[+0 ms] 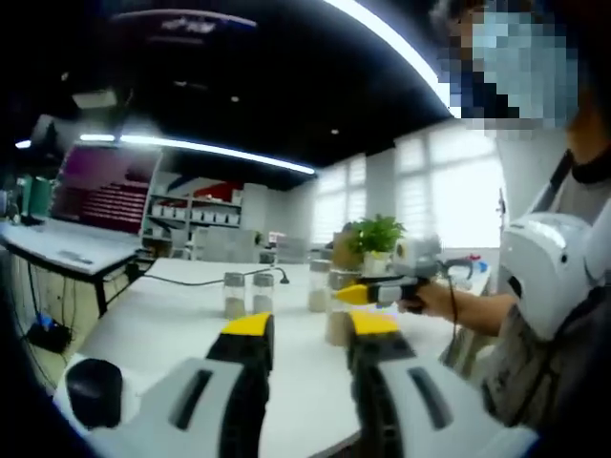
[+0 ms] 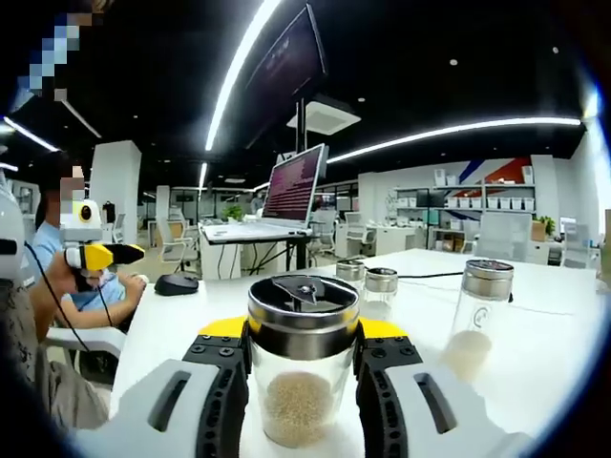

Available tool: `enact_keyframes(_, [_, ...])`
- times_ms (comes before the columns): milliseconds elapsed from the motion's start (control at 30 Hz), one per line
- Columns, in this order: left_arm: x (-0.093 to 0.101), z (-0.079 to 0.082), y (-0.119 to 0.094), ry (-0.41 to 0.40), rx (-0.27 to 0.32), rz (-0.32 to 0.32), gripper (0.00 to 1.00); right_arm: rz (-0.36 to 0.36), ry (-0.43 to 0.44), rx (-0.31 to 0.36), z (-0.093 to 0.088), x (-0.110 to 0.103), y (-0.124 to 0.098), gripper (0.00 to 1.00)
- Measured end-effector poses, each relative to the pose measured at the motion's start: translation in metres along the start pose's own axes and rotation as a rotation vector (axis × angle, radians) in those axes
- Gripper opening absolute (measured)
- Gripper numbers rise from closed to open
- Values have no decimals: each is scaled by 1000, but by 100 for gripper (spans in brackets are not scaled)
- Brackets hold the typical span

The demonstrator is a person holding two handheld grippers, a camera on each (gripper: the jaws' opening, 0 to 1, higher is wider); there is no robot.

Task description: Rotate the seasoning bottle until the label or dispensing opening points toward the visible target arrow and the bottle remains upright within the marked orientation range

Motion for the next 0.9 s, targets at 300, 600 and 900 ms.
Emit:
enact_keyframes(300, [10,-2,8,15,30,-72,33,218,145,70,5,2,-1,64])
enact_keyframes(600, [7,-4,34,45,-14,-156,33,396,129,68,11,14,5,54])
enact_keyframes(900, [-8,15,70,52,0,-201,33,525,100,77,19,7,13,49])
Point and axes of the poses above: the point that each gripper's makers call its tool centre point, and the gripper's own axes: y roughly forward along the fingers, x roughly to its right, z roughly out of its top, the point moved 5 cm from there along -y, roughly backward along the fingers, and after that the axes turned 7 degrees about -z, right-handed, at the moved point
